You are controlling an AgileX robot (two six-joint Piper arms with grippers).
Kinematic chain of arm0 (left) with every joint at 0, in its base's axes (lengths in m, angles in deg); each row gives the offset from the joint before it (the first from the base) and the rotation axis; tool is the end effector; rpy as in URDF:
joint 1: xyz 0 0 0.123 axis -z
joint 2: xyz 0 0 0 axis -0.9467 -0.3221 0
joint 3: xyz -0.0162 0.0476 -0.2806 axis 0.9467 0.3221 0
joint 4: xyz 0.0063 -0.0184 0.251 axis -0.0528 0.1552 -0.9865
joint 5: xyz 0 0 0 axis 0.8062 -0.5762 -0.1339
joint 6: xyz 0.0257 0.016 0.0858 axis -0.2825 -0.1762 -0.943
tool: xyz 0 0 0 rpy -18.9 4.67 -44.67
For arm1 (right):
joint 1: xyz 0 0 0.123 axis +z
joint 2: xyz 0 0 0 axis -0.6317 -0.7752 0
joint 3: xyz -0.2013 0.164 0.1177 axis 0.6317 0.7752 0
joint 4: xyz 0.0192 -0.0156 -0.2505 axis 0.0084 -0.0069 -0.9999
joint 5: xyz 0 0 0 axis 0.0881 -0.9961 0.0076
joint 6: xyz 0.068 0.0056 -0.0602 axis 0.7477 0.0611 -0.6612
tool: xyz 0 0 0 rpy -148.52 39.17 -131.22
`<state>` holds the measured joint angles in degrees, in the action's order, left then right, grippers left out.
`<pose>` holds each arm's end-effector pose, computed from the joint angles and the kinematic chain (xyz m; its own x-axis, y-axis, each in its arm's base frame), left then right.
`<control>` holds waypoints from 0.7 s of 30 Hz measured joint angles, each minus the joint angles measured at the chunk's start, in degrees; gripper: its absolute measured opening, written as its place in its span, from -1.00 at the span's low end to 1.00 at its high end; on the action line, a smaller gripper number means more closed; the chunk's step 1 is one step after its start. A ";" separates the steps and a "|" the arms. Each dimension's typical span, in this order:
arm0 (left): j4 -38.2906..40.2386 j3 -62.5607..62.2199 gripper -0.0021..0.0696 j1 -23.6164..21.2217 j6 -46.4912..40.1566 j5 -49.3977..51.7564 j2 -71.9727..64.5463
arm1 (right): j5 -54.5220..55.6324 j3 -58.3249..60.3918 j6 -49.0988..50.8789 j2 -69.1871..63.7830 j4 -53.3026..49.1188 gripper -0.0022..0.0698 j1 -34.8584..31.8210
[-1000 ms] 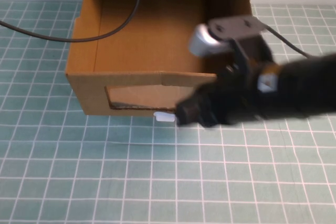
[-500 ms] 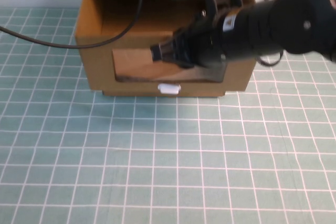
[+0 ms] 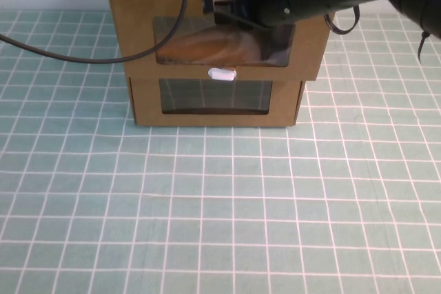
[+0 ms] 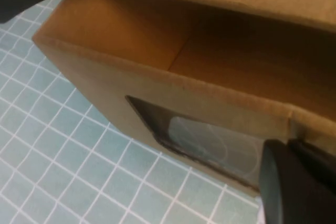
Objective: Close the shoe box
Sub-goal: Close the shoe box with your right arm
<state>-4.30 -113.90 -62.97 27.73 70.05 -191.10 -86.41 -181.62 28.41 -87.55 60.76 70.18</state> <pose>0.4056 -0.1102 0.3869 -0.3575 0.2402 -0.9025 0.6941 0.7149 -0.0847 0.3605 0.2354 0.3819 -0.5570 -0.1462 -0.8175 -0.5505 0.8021 0.2317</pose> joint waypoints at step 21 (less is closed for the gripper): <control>0.00 0.00 -0.96 0.00 0.10 -0.10 0.00 | 12.51 -1.45 -0.77 -4.91 0.19 -0.97 -0.48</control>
<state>-4.30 -113.90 -62.97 27.83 69.95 -191.10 -73.91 -183.07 27.64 -92.46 60.94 69.70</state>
